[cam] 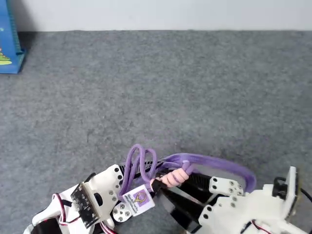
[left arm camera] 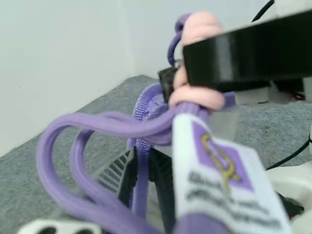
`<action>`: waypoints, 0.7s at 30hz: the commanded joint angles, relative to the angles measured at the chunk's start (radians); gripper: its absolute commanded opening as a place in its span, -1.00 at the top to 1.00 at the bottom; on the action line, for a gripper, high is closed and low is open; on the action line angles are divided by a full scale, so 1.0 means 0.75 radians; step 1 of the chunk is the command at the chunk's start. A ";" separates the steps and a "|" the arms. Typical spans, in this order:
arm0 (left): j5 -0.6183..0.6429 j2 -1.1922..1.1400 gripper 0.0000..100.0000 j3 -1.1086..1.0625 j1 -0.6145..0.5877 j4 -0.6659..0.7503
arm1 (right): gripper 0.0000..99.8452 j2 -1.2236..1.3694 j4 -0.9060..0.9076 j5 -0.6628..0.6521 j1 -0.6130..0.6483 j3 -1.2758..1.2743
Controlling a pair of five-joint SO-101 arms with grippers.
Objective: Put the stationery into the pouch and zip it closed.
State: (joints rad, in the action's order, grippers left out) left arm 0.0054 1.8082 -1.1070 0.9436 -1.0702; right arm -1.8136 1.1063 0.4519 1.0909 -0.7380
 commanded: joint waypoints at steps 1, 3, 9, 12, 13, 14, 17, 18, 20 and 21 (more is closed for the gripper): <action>0.008 0.012 0.98 0.007 0.000 0.012 | 0.98 -0.001 -0.007 -0.023 -0.036 0.016; 0.008 0.012 0.98 0.009 0.000 0.000 | 0.98 -0.001 -0.011 -0.023 -0.050 0.016; 0.008 0.014 0.88 0.024 -0.006 -0.002 | 0.98 -0.001 -0.062 -0.020 -0.056 0.016; 0.031 0.014 0.61 0.024 -0.006 -0.004 | 0.98 -0.001 -0.052 -0.020 0.007 0.016; 0.076 0.014 0.54 0.024 -0.006 -0.006 | 0.98 -0.001 -0.050 -0.023 0.048 0.016; 0.123 0.014 0.49 0.028 -0.006 -0.010 | 0.98 -0.001 -0.050 -0.023 0.077 0.016; 0.141 0.014 0.48 0.028 -0.002 -0.006 | 0.98 -0.001 -0.050 -0.023 0.097 0.018; 0.131 0.014 0.48 0.028 -0.002 -0.010 | 0.98 -0.001 -0.050 -0.023 0.099 0.018; 0.123 0.014 0.48 0.028 -0.002 -0.010 | 0.98 -0.001 -0.028 -0.027 0.140 0.043; 0.123 0.014 0.48 0.030 -0.002 -0.010 | 0.98 0.001 -0.003 -0.029 0.175 0.070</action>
State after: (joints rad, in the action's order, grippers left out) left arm 0.0944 1.8082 -1.1070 0.9375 -1.0717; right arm -1.8136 1.0940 0.4488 1.1692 -0.7380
